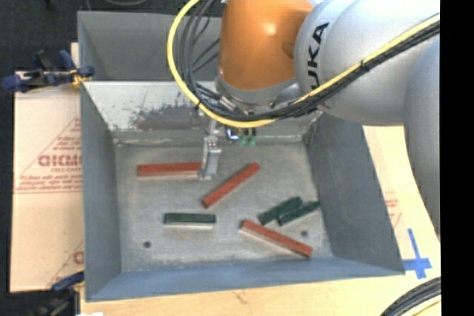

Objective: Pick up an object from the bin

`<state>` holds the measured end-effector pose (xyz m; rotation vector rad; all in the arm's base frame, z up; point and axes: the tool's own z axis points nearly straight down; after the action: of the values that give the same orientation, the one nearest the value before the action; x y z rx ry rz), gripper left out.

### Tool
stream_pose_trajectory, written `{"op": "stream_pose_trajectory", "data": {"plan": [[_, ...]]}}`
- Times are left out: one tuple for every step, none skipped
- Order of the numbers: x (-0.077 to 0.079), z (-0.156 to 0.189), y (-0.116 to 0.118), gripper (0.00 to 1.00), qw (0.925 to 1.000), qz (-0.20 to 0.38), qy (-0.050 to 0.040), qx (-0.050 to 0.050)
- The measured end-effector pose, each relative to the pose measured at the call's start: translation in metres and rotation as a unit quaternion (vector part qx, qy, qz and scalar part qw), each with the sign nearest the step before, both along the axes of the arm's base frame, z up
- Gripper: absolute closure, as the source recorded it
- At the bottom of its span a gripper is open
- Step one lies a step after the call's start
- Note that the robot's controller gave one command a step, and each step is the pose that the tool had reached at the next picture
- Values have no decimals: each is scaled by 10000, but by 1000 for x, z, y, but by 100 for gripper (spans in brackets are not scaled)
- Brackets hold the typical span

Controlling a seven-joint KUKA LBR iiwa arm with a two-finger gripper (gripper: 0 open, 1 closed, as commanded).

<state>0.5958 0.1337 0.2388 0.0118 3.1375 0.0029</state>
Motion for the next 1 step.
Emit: {"op": "stream_pose_trajectory", "data": {"plan": [[-37, -153, -35, 0, 9893, 1458, 37, -18]]}}
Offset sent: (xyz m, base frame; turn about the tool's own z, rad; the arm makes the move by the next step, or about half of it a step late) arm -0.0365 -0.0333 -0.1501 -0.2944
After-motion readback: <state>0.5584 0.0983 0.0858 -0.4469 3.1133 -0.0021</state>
